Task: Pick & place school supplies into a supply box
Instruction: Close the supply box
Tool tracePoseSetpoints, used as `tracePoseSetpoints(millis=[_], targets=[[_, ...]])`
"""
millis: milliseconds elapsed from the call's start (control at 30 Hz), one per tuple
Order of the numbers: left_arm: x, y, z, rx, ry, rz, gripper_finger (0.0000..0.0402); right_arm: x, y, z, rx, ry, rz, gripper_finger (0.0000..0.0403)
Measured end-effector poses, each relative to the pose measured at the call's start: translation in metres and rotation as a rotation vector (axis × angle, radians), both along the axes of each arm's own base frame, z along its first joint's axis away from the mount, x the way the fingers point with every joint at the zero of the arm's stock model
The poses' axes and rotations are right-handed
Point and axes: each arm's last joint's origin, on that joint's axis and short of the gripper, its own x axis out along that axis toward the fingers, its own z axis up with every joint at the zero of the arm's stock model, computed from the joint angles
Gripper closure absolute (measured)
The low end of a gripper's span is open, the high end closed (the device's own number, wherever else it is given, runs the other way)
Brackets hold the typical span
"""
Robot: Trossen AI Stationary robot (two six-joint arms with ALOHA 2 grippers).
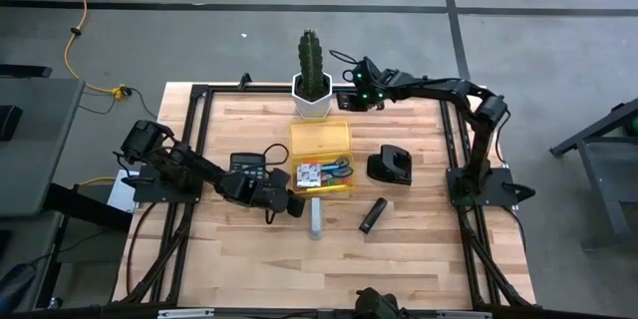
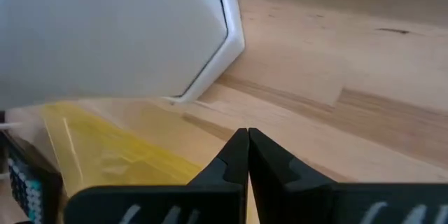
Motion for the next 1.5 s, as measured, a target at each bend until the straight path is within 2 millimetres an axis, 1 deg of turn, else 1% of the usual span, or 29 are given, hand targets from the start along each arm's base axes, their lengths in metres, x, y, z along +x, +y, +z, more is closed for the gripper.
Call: tracePoseSetpoints(millis=[233, 367, 500, 667, 733, 1033, 1500], targets=[[0.0, 0.0, 0.0, 0.002, -0.001, -0.002, 0.0402, 0.0, 0.003, -0.002, 0.025, 0.02, 0.006, 0.0403], [0.0, 0.002, 0.0, 0.015, 0.005, -0.006, 0.0402, 0.006, 0.01, -0.008, 0.034, 0.036, 0.029, 0.0403], [0.0, 0.003, 0.0, 0.019, 0.01, -0.01, 0.0401, 0.013, 0.016, -0.007, 0.01, 0.028, 0.036, 0.0403], [0.0, 0.003, 0.0, 0.018, 0.011, -0.011, 0.0401, 0.014, 0.02, -0.007, 0.024, 0.028, 0.063, 0.0403], [0.0, 0.003, 0.0, 0.017, 0.011, -0.011, 0.0401, 0.013, 0.021, -0.005, 0.025, 0.022, 0.068, 0.0403], [0.0, 0.004, 0.0, 0.026, 0.009, -0.002, 0.0402, 0.007, 0.027, 0.019, -0.011, -0.014, 0.127, 0.0403], [0.001, 0.008, 0.0, 0.03, 0.007, 0.015, 0.0401, 0.006, 0.044, 0.042, -0.059, -0.042, 0.204, 0.0403]])
